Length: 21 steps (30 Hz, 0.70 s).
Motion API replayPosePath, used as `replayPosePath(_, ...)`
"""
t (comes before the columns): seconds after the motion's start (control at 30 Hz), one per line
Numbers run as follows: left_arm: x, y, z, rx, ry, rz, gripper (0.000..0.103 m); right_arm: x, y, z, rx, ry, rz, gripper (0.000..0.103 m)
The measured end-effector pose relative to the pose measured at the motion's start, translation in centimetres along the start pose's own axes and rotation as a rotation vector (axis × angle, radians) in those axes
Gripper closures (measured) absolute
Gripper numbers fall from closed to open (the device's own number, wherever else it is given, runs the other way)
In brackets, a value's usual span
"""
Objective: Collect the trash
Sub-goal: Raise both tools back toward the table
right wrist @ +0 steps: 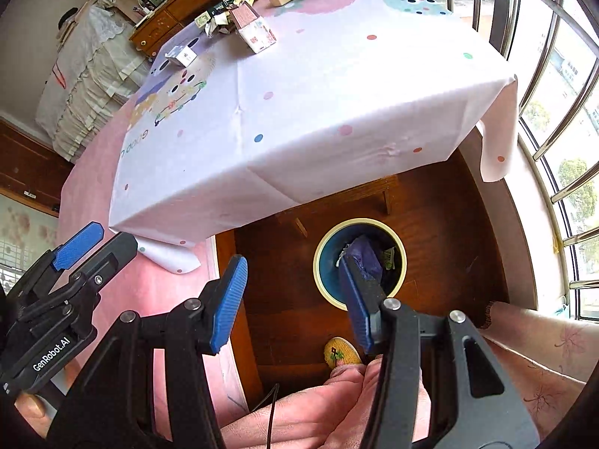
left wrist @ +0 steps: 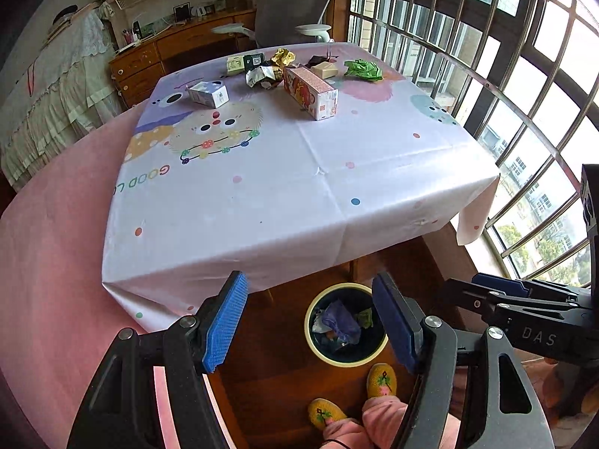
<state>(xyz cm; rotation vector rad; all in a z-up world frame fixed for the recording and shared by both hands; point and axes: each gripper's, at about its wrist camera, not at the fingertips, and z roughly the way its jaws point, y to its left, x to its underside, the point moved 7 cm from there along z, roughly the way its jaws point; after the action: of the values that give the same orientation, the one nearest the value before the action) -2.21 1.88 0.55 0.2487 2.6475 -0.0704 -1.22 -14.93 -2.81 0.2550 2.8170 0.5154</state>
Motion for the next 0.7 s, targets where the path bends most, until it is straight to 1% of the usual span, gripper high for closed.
replayPosePath(0.07,-0.9,0.2,-1.4,0.001,-0.027,0.018,0.033,-0.6,0.4,-1.3,0.001,-0.022,-0.001,0.055)
replayPosePath(0.2,-2.5,0.6,-3.2,0.013,-0.054,0.033,0.033,-2.3,1.2,-3.3,0.016,-0.071,-0.007,0.055)
replayPosePath(0.3,-3.9,0.8,-4.1,0.016,-0.075,0.036,0.033,-3.8,1.7,-4.7,0.019,-0.104,-0.023,0.055)
replayPosePath(0.4,-5.3,0.9,-4.3,0.021,-0.089,0.034,0.033,-5.2,1.8,-5.1,0.011,-0.124,-0.033,0.055)
replayPosePath(0.5,-6.8,0.9,-3.7,0.024,-0.089,0.029,0.033,-6.9,1.9,-5.1,0.005,-0.131,-0.041,0.055)
replayPosePath(0.6,-8.8,0.9,-2.2,0.025,-0.082,0.014,0.033,-9.1,1.6,-4.2,0.001,-0.133,-0.045,0.055)
replayPosePath(0.7,-11.2,1.0,-0.1,0.019,-0.081,-0.005,0.033,-12.3,1.0,-3.0,-0.001,-0.136,-0.046,0.055)
